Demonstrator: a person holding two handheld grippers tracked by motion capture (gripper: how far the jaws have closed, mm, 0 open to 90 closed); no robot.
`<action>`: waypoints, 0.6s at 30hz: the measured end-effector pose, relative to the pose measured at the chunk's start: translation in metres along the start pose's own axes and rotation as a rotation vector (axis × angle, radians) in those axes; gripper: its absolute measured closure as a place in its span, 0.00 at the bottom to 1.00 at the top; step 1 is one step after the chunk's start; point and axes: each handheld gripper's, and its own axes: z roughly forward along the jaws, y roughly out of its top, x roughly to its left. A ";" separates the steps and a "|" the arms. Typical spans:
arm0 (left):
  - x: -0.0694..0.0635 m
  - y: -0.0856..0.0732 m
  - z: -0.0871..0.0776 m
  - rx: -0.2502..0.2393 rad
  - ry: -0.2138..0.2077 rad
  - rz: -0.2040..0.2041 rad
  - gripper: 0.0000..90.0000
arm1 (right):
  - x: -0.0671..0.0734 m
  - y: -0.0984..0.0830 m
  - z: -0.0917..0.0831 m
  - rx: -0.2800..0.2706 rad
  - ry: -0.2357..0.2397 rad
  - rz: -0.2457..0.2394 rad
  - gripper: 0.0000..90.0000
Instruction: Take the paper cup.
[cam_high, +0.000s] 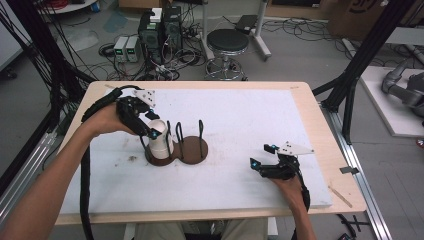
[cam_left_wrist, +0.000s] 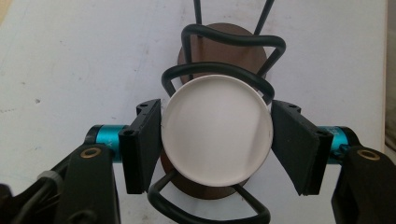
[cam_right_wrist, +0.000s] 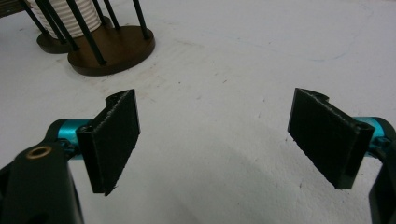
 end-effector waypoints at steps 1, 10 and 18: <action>0.000 0.000 -0.001 -0.002 0.004 -0.003 0.40 | 0.000 0.000 0.000 -0.002 0.001 -0.002 0.19; 0.000 0.005 -0.014 -0.024 0.023 -0.005 0.40 | 0.000 0.000 0.000 0.000 0.001 0.001 0.19; -0.003 0.014 -0.038 -0.052 0.052 -0.002 0.41 | 0.000 0.000 0.000 0.000 0.001 0.001 0.19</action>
